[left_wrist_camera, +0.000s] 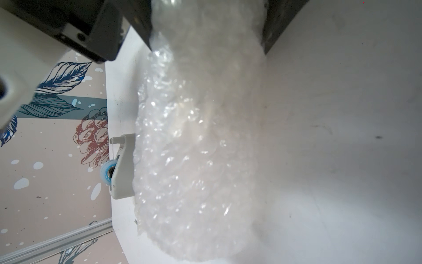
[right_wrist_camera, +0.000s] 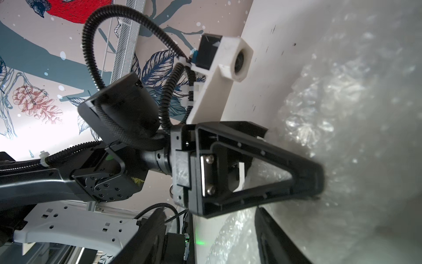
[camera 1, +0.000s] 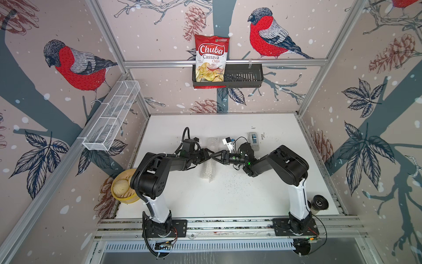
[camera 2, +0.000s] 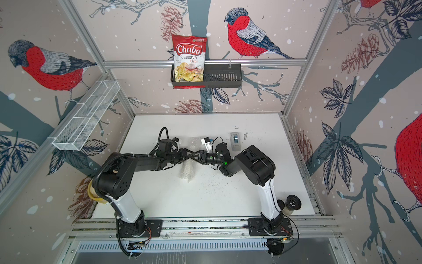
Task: Wrap vases in bubble wrap
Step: Wrap the vase in bubble wrap, then tear off the tape using the Tape Cutter.
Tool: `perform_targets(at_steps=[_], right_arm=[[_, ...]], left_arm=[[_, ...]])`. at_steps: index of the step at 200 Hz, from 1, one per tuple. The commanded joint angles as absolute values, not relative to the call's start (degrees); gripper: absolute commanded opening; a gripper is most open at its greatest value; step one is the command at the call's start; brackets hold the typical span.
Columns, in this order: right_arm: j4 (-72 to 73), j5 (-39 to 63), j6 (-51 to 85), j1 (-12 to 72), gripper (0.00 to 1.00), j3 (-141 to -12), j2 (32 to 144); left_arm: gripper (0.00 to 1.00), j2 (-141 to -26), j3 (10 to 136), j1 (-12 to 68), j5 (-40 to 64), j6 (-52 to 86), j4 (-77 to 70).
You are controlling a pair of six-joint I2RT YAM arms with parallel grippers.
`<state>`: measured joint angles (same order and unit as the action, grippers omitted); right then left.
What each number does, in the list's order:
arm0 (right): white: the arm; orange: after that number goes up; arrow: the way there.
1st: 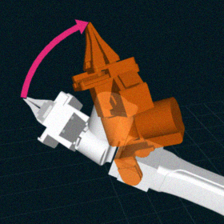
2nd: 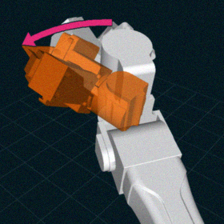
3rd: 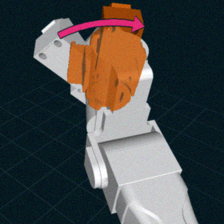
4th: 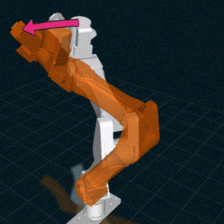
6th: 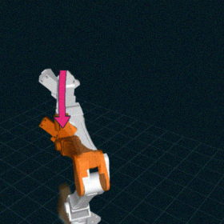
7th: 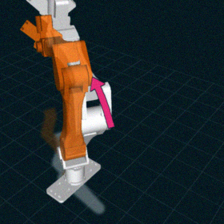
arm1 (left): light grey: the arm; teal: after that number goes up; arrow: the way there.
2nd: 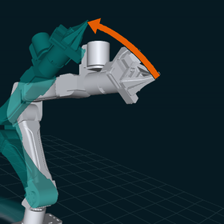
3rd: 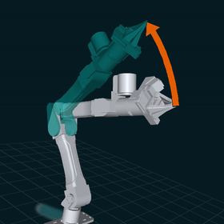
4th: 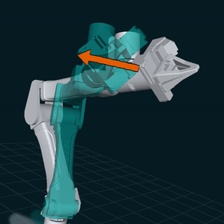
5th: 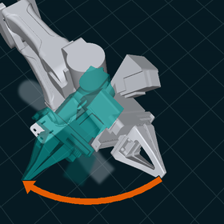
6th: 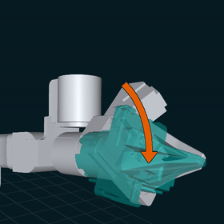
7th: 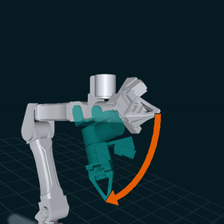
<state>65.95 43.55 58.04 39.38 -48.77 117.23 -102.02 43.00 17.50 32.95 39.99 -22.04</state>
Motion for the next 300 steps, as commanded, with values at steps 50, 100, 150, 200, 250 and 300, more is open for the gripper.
perform_targets(at_steps=[50, 100, 150, 200, 250, 300], right_arm=[[16.0, -1.4, 27.1, 35.4, 1.0, -50.3, 95.7], [6.2, -2.1, 31.4, 18.3, 0.99, -54.0, 92.1], [-5.9, 25.0, 21.4, 6.2, 0.64, -67.4, 106.2], [-6.5, 30.9, 15.7, 4.3, 0.62, -68.6, 107.3], [-9.5, 34.0, 11.7, 4.6, 0.59, -70.8, 110.2], [-10.1, 35.7, 9.6, 4.6, 0.58, -71.6, 112.3]], left_arm=[[0.51, -102.8, 43.2, 18.0, 31.4, 36.5, -15.9], [0.44, -101.8, 43.9, 19.3, 27.3, 33.4, -14.8], [0.35, -101.7, 41.3, 19.4, 27.4, 32.9, -19.2], [0.34, -105.0, 41.6, 18.9, 31.0, 32.3, -21.4], [0.33, -103.2, 41.3, 18.7, 30.0, 31.8, -21.0], [0.32, -102.6, 40.7, 18.7, 29.8, 31.6, -21.2]])
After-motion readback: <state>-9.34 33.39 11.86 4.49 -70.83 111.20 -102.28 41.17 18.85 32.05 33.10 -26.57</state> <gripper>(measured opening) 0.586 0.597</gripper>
